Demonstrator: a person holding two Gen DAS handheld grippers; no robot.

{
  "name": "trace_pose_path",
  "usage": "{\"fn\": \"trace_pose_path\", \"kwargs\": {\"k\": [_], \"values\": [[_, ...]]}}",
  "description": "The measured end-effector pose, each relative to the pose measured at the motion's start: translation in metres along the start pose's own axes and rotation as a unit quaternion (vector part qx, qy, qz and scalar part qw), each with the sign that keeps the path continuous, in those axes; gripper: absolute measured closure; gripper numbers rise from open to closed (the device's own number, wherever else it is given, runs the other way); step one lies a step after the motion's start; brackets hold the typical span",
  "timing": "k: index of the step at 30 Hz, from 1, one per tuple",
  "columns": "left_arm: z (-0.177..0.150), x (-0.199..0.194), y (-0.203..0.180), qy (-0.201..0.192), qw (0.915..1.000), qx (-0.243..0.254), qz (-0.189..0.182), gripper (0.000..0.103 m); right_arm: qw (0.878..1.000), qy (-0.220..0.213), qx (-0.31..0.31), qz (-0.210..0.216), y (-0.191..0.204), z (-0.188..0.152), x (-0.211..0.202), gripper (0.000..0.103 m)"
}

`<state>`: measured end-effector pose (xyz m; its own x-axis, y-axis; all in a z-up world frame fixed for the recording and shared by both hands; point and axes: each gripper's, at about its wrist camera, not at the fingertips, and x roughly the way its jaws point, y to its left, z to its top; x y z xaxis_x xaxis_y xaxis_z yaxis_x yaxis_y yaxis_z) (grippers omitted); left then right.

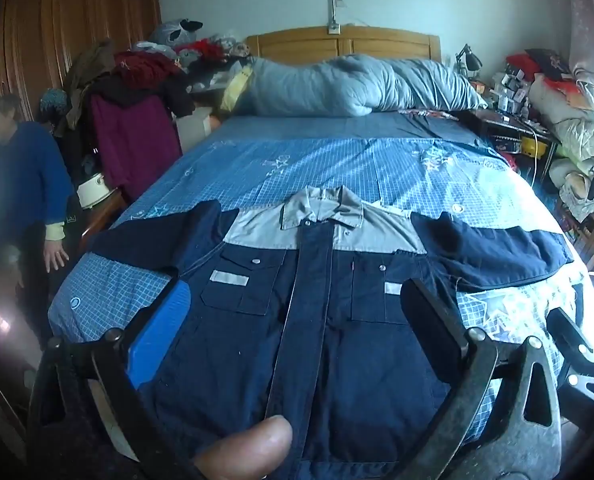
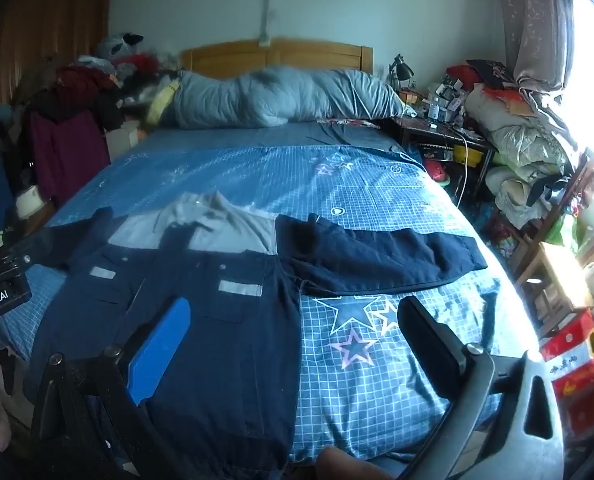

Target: Fold small clothes

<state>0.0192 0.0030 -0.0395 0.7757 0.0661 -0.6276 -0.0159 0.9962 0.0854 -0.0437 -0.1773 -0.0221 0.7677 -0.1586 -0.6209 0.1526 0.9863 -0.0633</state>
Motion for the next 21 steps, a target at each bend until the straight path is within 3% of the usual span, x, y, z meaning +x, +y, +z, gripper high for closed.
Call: {"fn": "trace_pose_path", "kwargs": {"k": [6, 11, 16, 19, 21], "values": [[-0.025, 0.059, 0.006, 0.027, 0.9995, 0.014, 0.007, 0.0, 0.998, 0.063, -0.021, -0.014, 0.02, -0.018, 0.075, 0.0], [-0.054, 0.137, 0.039, 0.088, 0.9961, -0.013, 0.003, 0.0, 0.993, 0.114, -0.029, -0.013, 0.045, -0.045, 0.157, 0.0], [-0.085, 0.19, 0.04, 0.123, 0.9912, 0.035, 0.033, 0.0, 0.988, 0.142, -0.057, -0.012, 0.079, -0.073, 0.221, 0.0], [-0.099, 0.2, 0.035, 0.117, 0.991, 0.058, 0.031, 0.0, 0.987, 0.149, -0.062, -0.006, 0.093, -0.084, 0.245, 0.0], [-0.106, 0.196, 0.036, 0.099, 0.994, 0.045, 0.011, 0.0, 0.985, 0.163, -0.055, 0.001, 0.096, -0.094, 0.263, 0.0]]}}
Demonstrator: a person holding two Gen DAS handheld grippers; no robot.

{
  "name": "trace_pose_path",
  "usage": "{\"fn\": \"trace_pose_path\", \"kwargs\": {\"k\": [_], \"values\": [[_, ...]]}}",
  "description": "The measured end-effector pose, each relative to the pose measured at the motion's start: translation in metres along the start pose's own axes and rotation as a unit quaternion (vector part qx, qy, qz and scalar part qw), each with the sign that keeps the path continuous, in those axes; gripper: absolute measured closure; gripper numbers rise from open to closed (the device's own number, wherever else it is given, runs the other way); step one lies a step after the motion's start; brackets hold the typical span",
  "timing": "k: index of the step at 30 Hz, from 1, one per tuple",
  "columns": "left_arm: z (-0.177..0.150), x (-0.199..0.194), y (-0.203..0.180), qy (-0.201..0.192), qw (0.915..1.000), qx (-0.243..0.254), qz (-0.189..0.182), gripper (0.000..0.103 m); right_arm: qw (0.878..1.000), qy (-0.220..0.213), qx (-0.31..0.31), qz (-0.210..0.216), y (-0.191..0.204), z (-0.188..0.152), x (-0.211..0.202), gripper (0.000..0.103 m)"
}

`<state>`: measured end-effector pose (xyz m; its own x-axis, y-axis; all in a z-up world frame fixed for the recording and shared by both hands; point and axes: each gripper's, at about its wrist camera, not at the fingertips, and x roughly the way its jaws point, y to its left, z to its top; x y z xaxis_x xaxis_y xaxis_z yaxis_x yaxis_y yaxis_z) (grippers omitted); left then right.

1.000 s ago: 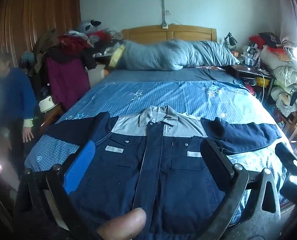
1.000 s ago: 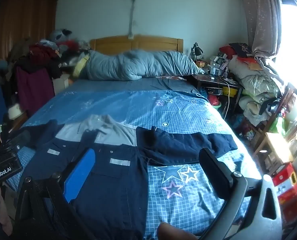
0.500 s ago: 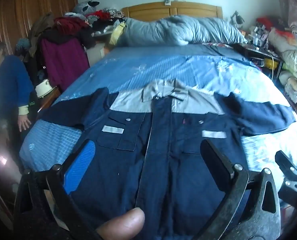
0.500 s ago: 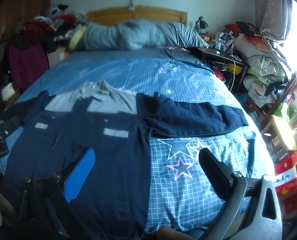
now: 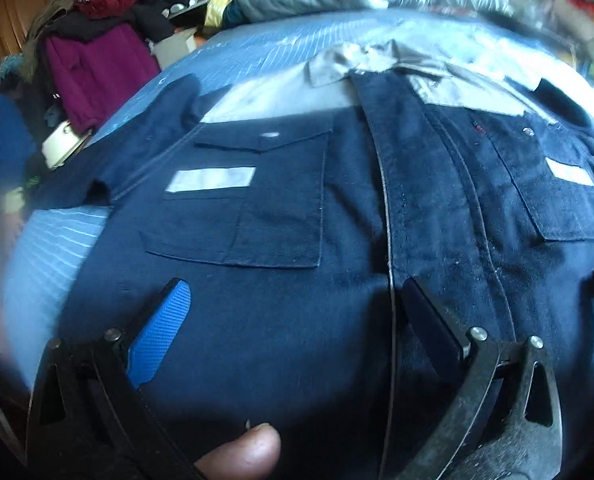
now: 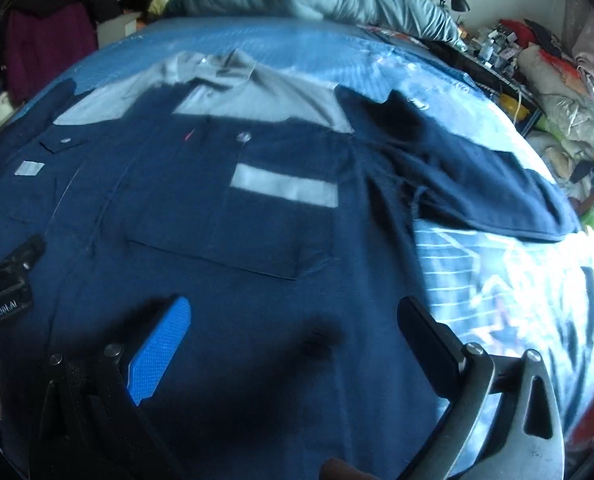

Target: Fold small clothes

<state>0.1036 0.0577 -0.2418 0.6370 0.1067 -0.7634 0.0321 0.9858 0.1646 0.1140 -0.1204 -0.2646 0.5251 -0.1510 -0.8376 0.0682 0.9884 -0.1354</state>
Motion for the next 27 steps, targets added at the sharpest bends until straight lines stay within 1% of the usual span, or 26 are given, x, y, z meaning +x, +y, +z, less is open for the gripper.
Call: {"fn": "trace_pose_path", "kwargs": {"k": [1, 4, 6, 8, 11, 13, 14, 17, 18, 27], "values": [[-0.001, 0.001, 0.004, 0.0, 0.9998, -0.013, -0.012, 0.0, 1.0, 0.003, 0.008, 0.007, -0.001, -0.003, 0.007, 0.0], [-0.009, -0.004, 0.014, 0.006, 0.9966, -0.059, -0.056, 0.0, 0.999, -0.008, 0.034, 0.03, -0.007, -0.008, 0.007, 0.0], [-0.013, -0.009, 0.014, 0.008, 0.9948, -0.072, -0.072, 0.0, 0.999, -0.019, 0.035, 0.033, -0.007, -0.01, 0.007, 0.0], [-0.017, -0.014, 0.011, 0.007, 0.9948, -0.072, -0.072, 0.0, 0.999, -0.029, 0.035, 0.03, -0.006, -0.012, 0.006, 0.0], [-0.019, -0.02, 0.007, 0.007, 0.9948, -0.072, -0.072, 0.0, 0.999, -0.029, 0.034, 0.03, -0.005, -0.011, 0.008, 0.0], [-0.016, -0.015, 0.012, 0.008, 0.9948, -0.071, -0.072, 0.0, 0.998, -0.029, 0.035, 0.033, -0.006, -0.012, 0.008, 0.0], [-0.018, -0.02, 0.009, 0.008, 0.9948, -0.072, -0.072, 0.0, 0.998, -0.03, 0.036, 0.033, -0.007, -0.013, 0.007, 0.0], [-0.011, -0.011, 0.015, 0.01, 0.9948, -0.071, -0.072, 0.0, 0.998, -0.03, 0.035, 0.032, -0.007, -0.013, 0.008, 0.0], [-0.014, -0.016, 0.012, 0.009, 0.9948, -0.071, -0.072, 0.0, 0.998, -0.03, 0.035, 0.033, -0.008, -0.014, 0.007, 0.0], [-0.012, -0.012, 0.013, 0.01, 0.9947, -0.072, -0.072, 0.0, 0.998, -0.032, 0.033, 0.03, -0.008, -0.015, 0.008, 0.0]]}}
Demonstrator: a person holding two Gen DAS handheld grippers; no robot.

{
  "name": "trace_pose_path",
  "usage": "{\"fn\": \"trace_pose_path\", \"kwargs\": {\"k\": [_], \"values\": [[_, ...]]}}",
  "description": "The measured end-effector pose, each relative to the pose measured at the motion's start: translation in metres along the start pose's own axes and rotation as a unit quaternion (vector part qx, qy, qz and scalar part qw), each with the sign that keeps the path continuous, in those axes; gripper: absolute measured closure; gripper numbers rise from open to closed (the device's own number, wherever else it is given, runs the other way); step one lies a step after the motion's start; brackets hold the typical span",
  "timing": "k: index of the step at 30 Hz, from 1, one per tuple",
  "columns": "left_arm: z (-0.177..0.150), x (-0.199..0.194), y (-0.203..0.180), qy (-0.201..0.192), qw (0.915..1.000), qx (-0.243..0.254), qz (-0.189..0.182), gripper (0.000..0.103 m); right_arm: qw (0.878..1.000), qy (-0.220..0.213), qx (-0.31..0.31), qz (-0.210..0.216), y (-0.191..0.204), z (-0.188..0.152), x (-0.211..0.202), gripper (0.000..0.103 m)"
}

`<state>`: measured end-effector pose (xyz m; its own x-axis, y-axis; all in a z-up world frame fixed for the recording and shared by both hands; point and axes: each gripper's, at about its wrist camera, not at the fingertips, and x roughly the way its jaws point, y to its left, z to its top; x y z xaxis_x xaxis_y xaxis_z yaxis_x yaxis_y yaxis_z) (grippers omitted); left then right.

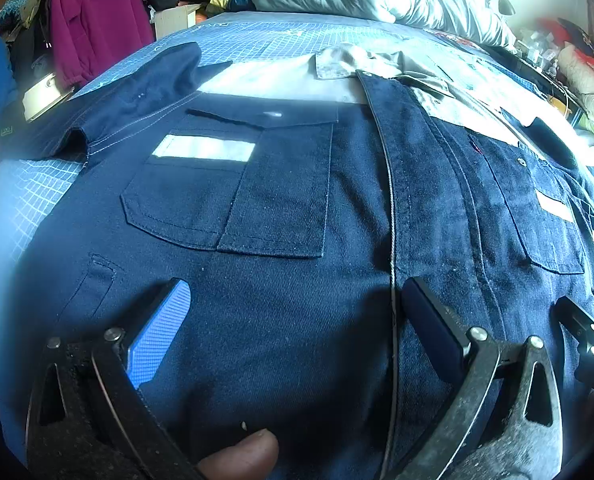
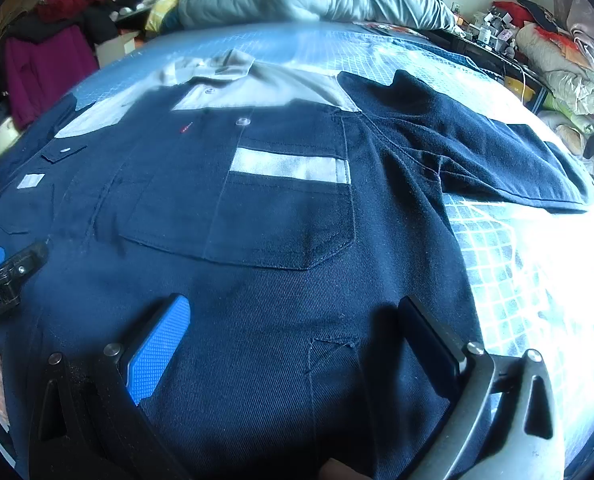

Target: Fold small clothes

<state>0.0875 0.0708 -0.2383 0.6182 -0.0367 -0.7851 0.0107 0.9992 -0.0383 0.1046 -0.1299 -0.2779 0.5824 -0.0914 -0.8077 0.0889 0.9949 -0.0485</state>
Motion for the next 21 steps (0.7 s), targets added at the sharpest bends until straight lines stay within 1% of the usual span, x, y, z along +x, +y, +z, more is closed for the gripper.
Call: {"fn": "trace_pose_path", "kwargs": {"k": [5, 15, 21], "values": [[0.0032, 0.0039, 0.0026, 0.001, 1.0, 0.0, 0.0, 0.0, 1.0, 0.0, 0.0, 0.001, -0.0007, -0.0002, 0.0002, 0.0], [-0.0033, 0.0013, 0.0006, 0.0, 1.0, 0.0, 0.0, 0.0, 1.0, -0.001, 0.001, 0.001, -0.0008, -0.0001, 0.0002, 0.0], [-0.001, 0.0041, -0.0001, 0.001, 1.0, 0.0, 0.001, 0.0, 1.0, -0.001, 0.001, 0.001, -0.0009, 0.0001, 0.0004, 0.0]]}}
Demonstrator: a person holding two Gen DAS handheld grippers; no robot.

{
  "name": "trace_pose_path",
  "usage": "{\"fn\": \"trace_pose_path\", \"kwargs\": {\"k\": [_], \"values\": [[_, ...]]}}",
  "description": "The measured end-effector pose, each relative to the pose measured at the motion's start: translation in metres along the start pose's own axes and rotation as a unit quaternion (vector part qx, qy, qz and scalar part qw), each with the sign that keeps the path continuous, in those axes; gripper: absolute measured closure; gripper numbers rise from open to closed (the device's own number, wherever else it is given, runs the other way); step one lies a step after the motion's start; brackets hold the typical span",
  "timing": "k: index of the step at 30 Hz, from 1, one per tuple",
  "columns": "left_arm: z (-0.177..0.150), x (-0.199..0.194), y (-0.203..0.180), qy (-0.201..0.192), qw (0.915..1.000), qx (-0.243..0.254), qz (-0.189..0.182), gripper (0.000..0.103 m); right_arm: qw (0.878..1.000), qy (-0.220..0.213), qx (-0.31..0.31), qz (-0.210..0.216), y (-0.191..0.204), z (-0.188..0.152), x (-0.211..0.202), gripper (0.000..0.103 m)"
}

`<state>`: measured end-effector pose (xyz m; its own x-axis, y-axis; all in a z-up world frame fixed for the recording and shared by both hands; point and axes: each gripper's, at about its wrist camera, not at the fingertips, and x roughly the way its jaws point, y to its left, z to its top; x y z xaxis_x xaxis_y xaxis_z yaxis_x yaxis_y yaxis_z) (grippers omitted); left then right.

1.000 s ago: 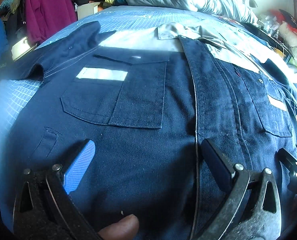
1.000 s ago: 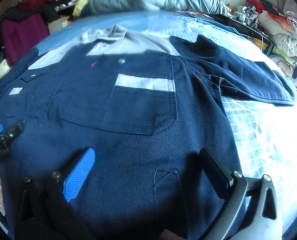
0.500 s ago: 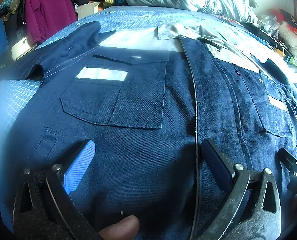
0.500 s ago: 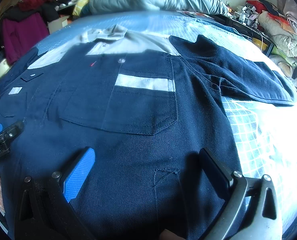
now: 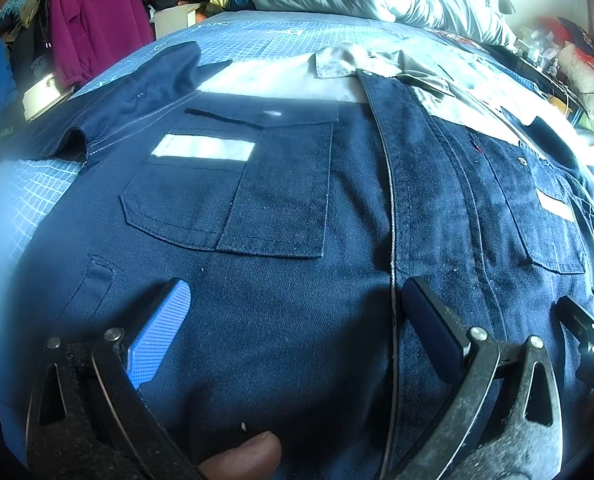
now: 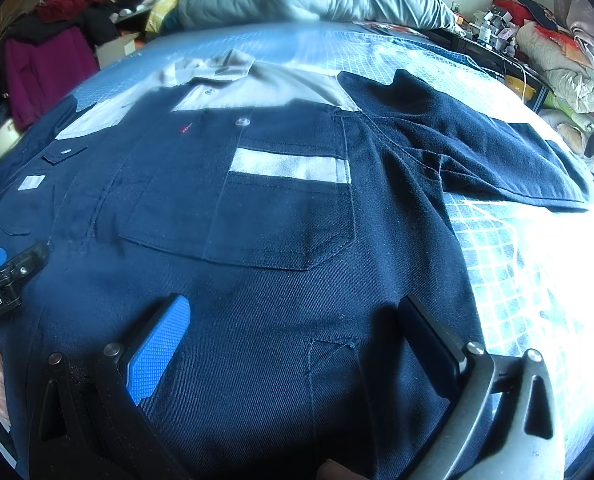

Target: Fold small clothes

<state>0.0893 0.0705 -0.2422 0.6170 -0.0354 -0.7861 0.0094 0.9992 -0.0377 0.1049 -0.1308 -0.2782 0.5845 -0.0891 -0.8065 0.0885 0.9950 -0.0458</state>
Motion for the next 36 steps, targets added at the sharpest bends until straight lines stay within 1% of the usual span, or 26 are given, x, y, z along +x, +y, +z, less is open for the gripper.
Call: {"fn": "trace_pose_path", "kwargs": {"k": [1, 2, 4, 36], "values": [[-0.001, 0.0, -0.001, 0.0, 1.0, 0.0, 0.0, 0.0, 1.0, 0.0, 0.0, 0.0, 0.0, 0.0, 0.0, 0.0], [0.007, 0.012, 0.008, 0.001, 1.0, -0.001, -0.002, 0.0, 1.0, 0.0, 0.0, 0.001, 0.0, 0.0, 0.0, 0.0], [0.007, 0.014, 0.008, 0.001, 1.0, -0.001, -0.001, 0.0, 1.0, 0.0, 0.001, 0.001, 0.0, 0.0, 0.0, 0.0], [0.009, 0.015, 0.008, 0.002, 1.0, -0.002, -0.002, 0.0, 1.0, 0.0, 0.001, 0.001, 0.0, 0.001, 0.0, 0.0]]}}
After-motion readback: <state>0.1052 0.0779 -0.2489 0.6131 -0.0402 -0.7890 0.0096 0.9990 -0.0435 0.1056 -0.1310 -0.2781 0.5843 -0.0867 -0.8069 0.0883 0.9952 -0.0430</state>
